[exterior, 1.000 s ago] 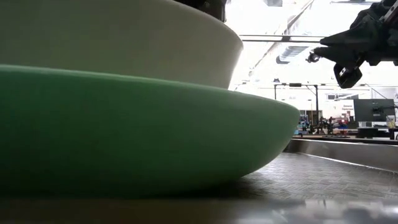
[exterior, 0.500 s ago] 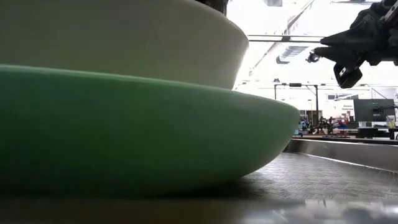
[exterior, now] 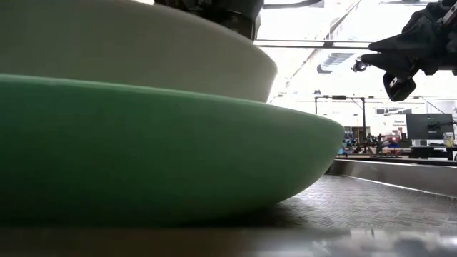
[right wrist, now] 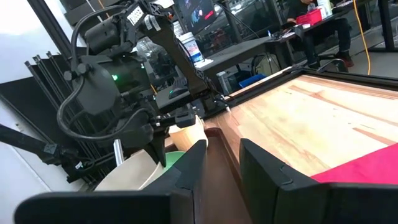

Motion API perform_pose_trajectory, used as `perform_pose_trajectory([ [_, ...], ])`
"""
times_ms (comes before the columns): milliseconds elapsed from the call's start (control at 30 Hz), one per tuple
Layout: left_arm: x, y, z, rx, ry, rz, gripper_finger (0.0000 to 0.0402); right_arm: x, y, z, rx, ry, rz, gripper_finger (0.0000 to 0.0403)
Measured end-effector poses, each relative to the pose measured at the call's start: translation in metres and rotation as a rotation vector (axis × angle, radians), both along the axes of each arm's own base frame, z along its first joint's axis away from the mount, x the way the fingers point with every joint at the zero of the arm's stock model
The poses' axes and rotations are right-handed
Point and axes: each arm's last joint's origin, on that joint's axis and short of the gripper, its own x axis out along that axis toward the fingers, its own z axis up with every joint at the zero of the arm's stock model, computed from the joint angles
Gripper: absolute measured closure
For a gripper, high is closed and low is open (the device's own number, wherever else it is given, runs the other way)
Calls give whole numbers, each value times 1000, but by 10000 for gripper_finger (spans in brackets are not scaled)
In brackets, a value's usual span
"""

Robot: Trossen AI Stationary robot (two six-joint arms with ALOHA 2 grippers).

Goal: Set up tray
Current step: Put the gray bowl on the green plate

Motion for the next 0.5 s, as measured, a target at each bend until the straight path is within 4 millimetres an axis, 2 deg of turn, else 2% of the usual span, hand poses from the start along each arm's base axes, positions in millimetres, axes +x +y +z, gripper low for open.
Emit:
perform_pose_trajectory([
  [500, -3, 2, 0, 44, 23, 8, 376, 0, 0, 0, 2, -5, 0, 329],
])
